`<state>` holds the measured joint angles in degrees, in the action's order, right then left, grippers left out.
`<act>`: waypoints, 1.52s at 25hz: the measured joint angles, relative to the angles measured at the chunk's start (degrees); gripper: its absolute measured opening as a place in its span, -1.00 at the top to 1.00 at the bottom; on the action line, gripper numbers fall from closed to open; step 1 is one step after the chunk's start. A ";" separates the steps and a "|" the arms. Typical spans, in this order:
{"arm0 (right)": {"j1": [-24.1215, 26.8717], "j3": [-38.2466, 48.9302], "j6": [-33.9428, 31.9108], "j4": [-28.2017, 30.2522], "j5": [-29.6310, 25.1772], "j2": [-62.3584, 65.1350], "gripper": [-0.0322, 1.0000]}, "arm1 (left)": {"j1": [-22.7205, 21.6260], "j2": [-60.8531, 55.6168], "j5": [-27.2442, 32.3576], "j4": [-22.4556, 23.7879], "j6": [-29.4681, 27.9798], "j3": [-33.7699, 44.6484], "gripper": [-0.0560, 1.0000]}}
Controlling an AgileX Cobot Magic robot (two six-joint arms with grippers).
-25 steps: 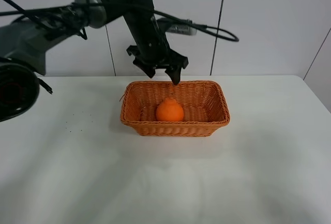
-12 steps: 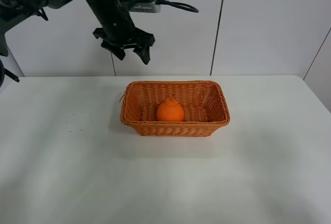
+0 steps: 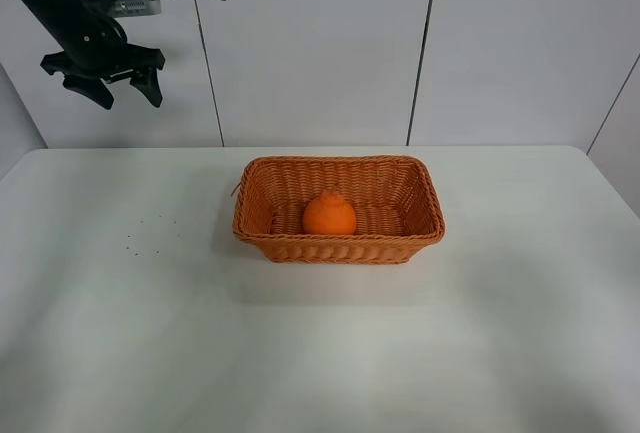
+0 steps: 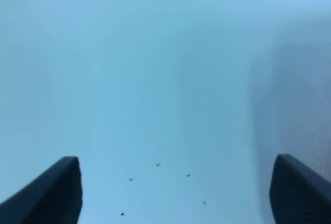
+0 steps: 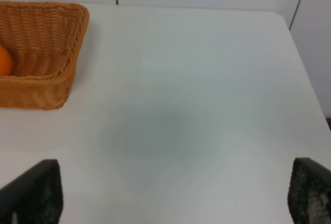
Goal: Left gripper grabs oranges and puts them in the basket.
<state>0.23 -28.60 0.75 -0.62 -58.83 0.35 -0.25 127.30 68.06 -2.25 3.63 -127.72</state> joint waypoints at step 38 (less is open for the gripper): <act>0.00 0.00 0.00 0.00 0.00 0.00 -0.41 | -0.34 -99.52 -5.06 2.25 -1.25 95.24 -0.71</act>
<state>0.23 -28.60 0.75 -0.62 -58.83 0.35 -0.59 27.78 63.00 0.00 2.38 -32.48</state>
